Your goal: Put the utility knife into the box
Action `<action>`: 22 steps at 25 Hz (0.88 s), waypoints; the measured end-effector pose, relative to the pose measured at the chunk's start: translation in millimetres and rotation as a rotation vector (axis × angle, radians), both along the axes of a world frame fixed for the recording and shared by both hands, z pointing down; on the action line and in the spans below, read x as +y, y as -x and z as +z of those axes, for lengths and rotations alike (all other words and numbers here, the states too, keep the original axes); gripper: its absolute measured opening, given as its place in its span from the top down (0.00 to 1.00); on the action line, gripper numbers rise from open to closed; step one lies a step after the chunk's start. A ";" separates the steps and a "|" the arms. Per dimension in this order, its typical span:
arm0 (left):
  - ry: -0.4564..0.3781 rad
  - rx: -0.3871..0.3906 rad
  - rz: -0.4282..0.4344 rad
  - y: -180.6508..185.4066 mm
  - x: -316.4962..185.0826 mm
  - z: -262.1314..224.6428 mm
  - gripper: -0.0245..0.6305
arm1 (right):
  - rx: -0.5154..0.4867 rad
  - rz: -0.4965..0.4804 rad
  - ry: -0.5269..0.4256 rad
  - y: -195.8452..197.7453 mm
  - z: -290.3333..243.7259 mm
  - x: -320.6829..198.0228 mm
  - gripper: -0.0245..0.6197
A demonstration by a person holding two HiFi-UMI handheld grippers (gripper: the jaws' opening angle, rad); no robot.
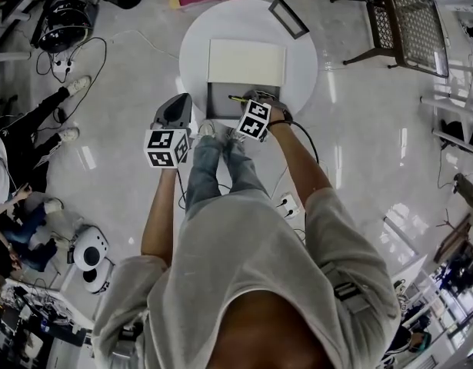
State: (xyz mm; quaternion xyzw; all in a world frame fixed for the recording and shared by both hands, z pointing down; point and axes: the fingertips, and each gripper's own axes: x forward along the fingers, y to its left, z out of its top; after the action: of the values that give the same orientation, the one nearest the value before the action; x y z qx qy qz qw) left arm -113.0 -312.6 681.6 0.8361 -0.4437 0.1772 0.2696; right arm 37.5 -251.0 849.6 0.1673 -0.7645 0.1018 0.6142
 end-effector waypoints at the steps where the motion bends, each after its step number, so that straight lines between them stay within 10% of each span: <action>1: 0.001 0.000 0.001 -0.2 0.2 0.4 0.93 | -0.004 0.002 0.006 0.0 0.5 0.3 0.88; 12: -0.003 0.008 0.013 -4.1 3.9 -2.4 0.93 | -0.081 0.091 -0.033 -1.0 -16.8 -6.3 0.78; 22: -0.018 0.014 0.040 -12.3 3.6 -9.1 0.93 | -0.400 0.539 -0.118 -23.7 -74.2 -23.3 0.79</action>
State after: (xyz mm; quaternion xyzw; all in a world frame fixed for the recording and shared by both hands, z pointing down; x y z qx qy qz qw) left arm -100.7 -309.0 672.5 0.8485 -0.4266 0.1726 0.2614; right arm 61.2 -274.3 775.4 0.3751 -0.8027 0.2470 0.3923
